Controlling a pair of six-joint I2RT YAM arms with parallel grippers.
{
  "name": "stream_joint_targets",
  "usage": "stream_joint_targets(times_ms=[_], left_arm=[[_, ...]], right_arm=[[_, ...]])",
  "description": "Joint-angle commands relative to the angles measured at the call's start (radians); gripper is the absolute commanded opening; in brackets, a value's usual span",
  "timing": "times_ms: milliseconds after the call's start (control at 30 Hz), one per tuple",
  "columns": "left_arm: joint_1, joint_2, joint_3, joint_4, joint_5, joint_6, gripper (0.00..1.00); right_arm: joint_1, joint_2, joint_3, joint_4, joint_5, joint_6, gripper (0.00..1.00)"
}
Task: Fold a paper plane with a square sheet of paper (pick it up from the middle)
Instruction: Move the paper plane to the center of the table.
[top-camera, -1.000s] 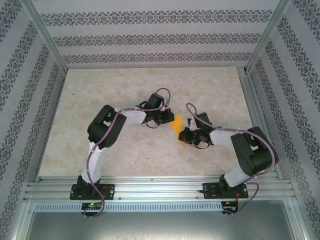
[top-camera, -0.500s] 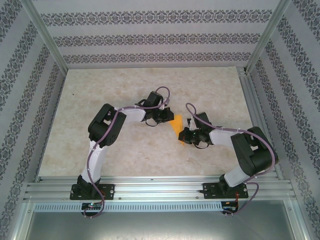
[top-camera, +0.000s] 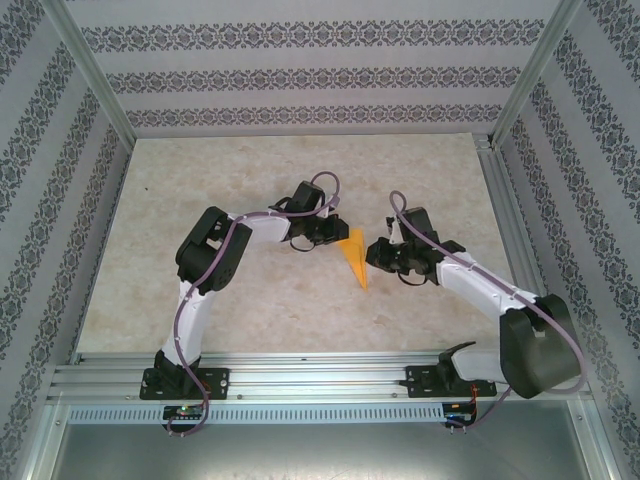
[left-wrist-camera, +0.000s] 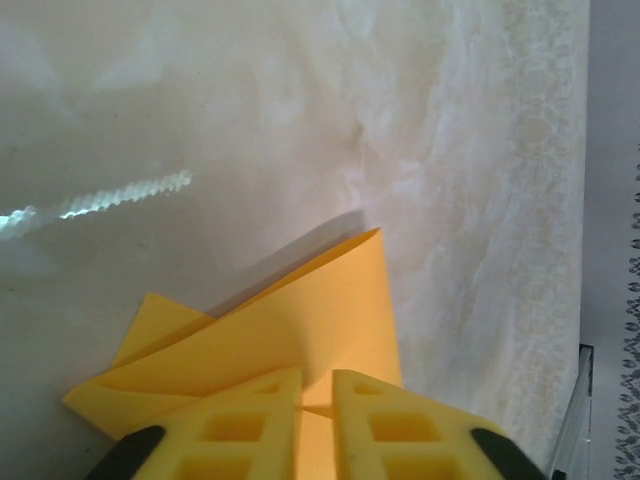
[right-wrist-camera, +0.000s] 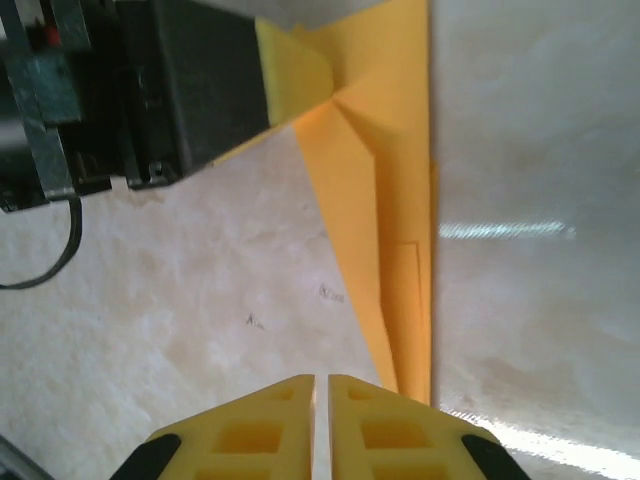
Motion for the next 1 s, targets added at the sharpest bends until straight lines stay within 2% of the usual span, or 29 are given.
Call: stream_joint_targets(times_ms=[0,100,200,500,567,633,800,900,967], left_arm=[[0.049,-0.060,0.042,-0.015,-0.012,0.033,0.27],[0.050,-0.135,0.039,0.005,0.017,0.026,0.34],[0.057,-0.221,-0.008,0.015,-0.006,0.025,0.41],[0.084,-0.363,-0.190,0.022,-0.059,0.007,0.43],[0.087,-0.370,-0.216,0.022,-0.057,0.003,0.43],[0.086,-0.372,-0.235,0.026,-0.059,-0.002,0.43],[0.087,-0.371,-0.255,0.028,-0.061,-0.013,0.43],[0.087,-0.374,-0.257,0.025,-0.064,-0.012,0.43],[0.087,-0.376,-0.254,0.013,-0.073,-0.009,0.43]], right_arm=[[-0.051,0.004,-0.021,-0.035,0.047,-0.025,0.15],[-0.059,0.055,-0.018,0.012,0.006,-0.026,0.17],[-0.054,0.119,-0.005,0.073,-0.034,-0.021,0.25],[-0.011,0.306,0.086,0.157,-0.076,-0.047,0.38],[-0.005,0.336,0.107,0.147,-0.073,-0.056,0.38],[0.004,0.359,0.126,0.148,-0.079,-0.062,0.32],[0.035,0.412,0.170,0.123,-0.073,-0.091,0.32],[0.060,0.421,0.192,0.111,-0.068,-0.110,0.27],[0.083,0.417,0.216,0.062,-0.018,-0.129,0.23]])
